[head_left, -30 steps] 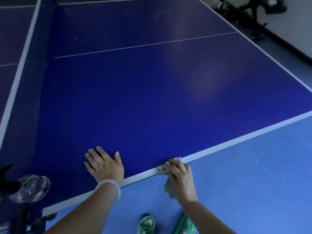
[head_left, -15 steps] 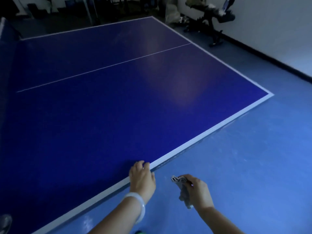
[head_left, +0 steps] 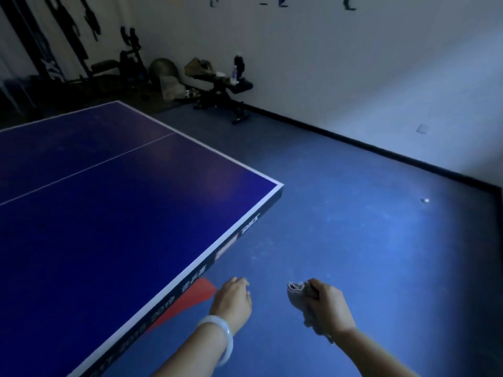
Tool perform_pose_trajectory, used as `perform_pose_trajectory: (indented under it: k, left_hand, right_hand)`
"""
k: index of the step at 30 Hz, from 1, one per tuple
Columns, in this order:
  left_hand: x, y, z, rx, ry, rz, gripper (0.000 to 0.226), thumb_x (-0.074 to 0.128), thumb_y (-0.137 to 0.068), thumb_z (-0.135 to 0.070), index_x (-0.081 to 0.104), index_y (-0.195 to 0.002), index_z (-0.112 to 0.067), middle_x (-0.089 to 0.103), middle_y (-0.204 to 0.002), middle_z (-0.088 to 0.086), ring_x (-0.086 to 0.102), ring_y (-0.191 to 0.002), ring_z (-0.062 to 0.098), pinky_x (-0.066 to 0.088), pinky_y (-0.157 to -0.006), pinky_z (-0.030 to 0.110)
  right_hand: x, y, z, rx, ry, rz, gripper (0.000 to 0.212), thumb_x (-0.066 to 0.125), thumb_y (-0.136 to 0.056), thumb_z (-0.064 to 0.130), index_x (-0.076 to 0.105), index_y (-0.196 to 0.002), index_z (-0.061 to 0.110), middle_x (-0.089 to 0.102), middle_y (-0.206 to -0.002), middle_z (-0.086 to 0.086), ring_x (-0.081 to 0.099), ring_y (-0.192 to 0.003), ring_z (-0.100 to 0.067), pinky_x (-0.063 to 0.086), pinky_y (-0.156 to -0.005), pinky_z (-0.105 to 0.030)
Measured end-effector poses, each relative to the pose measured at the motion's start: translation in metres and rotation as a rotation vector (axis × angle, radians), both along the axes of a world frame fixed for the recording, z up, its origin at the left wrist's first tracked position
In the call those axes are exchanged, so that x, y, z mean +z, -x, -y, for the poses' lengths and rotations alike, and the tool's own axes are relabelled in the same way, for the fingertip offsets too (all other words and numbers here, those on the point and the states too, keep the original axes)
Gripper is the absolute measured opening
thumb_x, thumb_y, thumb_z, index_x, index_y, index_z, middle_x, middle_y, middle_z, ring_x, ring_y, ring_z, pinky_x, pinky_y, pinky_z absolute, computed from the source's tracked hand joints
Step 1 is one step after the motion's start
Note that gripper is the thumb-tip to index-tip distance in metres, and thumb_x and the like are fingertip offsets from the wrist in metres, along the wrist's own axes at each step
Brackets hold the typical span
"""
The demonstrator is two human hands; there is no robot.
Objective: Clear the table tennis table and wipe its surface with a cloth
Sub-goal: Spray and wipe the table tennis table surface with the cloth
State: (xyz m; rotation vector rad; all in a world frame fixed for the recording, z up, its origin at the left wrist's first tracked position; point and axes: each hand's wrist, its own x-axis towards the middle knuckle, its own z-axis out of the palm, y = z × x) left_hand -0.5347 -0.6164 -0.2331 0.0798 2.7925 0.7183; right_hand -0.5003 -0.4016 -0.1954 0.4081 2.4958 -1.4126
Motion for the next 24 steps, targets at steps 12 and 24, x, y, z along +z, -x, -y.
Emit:
perform_pose_trajectory:
  k: [12, 24]
  left_hand:
    - [0.013, 0.186, -0.155, -0.141, 0.008, -0.035, 0.026, 0.038, -0.099, -0.020, 0.058, -0.116, -0.022, 0.056, -0.120, -0.005, 0.055, -0.109, 0.018, 0.041, -0.083, 0.027]
    - [0.019, 0.448, -0.229, -0.152, 0.027, -0.023, 0.020, 0.038, -0.098, -0.020, 0.057, -0.104, -0.019, 0.058, -0.111, -0.002, 0.055, -0.098, 0.018, 0.046, -0.081, 0.030]
  right_hand:
    - [0.002, 0.174, -0.153, -0.092, -0.030, -0.076, 0.020, 0.061, -0.082, -0.001, 0.048, -0.069, 0.007, 0.055, -0.046, 0.005, 0.063, -0.040, -0.012, 0.041, -0.035, -0.020]
    - [-0.016, 0.422, -0.247, -0.189, -0.151, -0.095, 0.011, 0.070, -0.080, 0.007, 0.062, -0.073, 0.007, 0.060, -0.063, -0.003, 0.051, -0.055, -0.011, 0.039, -0.046, -0.014]
